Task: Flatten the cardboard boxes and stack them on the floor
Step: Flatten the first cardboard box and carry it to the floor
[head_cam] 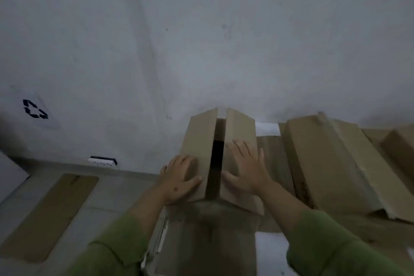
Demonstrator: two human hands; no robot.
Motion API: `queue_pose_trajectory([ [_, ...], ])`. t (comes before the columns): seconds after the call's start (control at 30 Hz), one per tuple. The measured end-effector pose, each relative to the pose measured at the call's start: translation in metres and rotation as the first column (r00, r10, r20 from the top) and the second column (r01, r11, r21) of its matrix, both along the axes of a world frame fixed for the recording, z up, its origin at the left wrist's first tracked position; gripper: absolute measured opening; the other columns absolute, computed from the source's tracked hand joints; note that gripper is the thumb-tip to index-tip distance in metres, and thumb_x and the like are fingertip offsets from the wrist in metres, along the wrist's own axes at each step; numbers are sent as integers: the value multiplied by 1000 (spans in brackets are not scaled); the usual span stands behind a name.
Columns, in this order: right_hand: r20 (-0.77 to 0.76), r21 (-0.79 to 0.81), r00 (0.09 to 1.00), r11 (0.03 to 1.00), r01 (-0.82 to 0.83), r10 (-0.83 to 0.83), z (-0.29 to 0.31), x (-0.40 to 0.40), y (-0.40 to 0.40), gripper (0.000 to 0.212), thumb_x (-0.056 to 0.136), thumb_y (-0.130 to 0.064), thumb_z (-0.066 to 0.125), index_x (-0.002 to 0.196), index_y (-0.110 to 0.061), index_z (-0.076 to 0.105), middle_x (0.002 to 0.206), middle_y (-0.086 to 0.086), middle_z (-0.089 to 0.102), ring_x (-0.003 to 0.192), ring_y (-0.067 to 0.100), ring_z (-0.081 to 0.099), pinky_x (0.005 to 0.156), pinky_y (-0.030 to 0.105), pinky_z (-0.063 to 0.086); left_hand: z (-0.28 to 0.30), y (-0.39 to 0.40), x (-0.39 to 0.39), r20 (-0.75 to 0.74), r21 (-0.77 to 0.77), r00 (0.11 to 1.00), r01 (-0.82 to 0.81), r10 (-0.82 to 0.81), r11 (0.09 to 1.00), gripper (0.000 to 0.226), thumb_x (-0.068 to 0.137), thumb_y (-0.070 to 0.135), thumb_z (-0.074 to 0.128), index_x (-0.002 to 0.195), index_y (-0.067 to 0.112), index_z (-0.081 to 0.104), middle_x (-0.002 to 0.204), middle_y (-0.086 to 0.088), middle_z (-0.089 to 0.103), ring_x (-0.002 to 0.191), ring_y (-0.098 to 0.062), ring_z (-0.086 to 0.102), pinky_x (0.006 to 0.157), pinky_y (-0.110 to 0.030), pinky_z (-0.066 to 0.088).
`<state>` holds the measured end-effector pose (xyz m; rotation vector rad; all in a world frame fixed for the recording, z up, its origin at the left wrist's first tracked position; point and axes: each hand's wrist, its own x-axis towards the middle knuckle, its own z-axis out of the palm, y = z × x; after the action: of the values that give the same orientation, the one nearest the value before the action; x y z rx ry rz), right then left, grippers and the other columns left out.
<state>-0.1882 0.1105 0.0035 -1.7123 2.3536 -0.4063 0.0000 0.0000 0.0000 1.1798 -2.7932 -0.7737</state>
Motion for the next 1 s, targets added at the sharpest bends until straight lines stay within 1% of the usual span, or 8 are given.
queue_pose_trajectory([
  [0.07, 2, -1, 1000, 1000, 20, -20, -9, 10, 6, 76, 86, -57, 38, 148, -29, 6, 159, -5, 0, 147, 23, -4, 113, 55, -7, -6, 2, 5, -14, 14, 999, 31, -31, 999, 87, 69, 73, 24, 142, 25, 24, 152, 4, 20, 141, -17, 17, 116, -42, 17],
  [0.2, 77, 10, 992, 995, 103, -103, -30, 32, 19, 88, 71, -71, 17, 148, -29, 10, 158, -9, 3, 146, 19, -4, 115, 54, -5, -30, 7, 14, -44, 21, 995, 86, -85, 996, 68, 88, 57, 37, 145, 23, 20, 157, 3, 9, 145, -16, 6, 118, -42, 14],
  [0.4, 8, -14, 997, 997, 71, -71, -46, 56, 35, 88, 71, -71, 11, 148, -28, 15, 158, -7, 10, 146, 15, 3, 116, 51, 4, -47, 11, 16, 12, -86, 994, 112, -112, 990, 87, 71, 73, 13, 146, 28, 17, 158, 5, 4, 145, -16, -2, 115, -43, 15],
  [0.5, -19, -57, 996, 995, 84, -85, -48, 63, 37, 81, 79, -66, 12, 147, -23, 24, 156, -2, 22, 144, 18, 15, 116, 48, 12, -52, 14, 15, 48, -179, 993, 116, -109, 977, 88, 68, 71, 2, 145, 31, 16, 158, 5, 5, 145, -17, 0, 113, -43, 18],
  [0.57, -2, -132, 996, 987, 92, -94, -45, 68, 39, 74, 88, -62, 16, 142, -16, 37, 149, 5, 38, 139, 22, 32, 113, 47, 25, -54, 15, 15, 61, -203, 992, 118, -108, 972, 87, 70, 71, -1, 145, 32, 14, 158, 4, 5, 146, -19, 1, 113, -43, 18],
  [0.67, -50, -334, 995, 940, 62, -84, -42, 72, 42, 50, 96, -40, 35, 126, -5, 55, 128, 13, 59, 118, 26, 57, 98, 44, 48, -56, 14, 14, 51, -191, 992, 121, -113, 974, 70, 84, 66, 13, 146, 31, 13, 158, 4, 4, 146, -20, 0, 114, -46, 18],
  [0.83, -136, -588, 967, 803, 95, -214, -23, 68, 56, 34, 89, -16, 45, 117, -3, 60, 115, 14, 67, 105, 24, 64, 92, 35, 51, -48, 16, 5, 54, -160, 991, 130, -123, 979, 57, 93, 52, 29, 145, 30, 17, 157, 3, 6, 145, -22, 1, 112, -52, 13],
  [1.0, -204, -699, 881, 694, 175, -427, -7, 48, 84, 30, 82, -4, 51, 107, 3, 65, 105, 18, 70, 94, 31, 67, 83, 41, 56, -40, 24, 2, -18, -204, 958, 277, -286, 939, 56, 93, 50, 14, 147, 33, 15, 158, 10, 2, 146, -17, -5, 115, -54, 6],
])
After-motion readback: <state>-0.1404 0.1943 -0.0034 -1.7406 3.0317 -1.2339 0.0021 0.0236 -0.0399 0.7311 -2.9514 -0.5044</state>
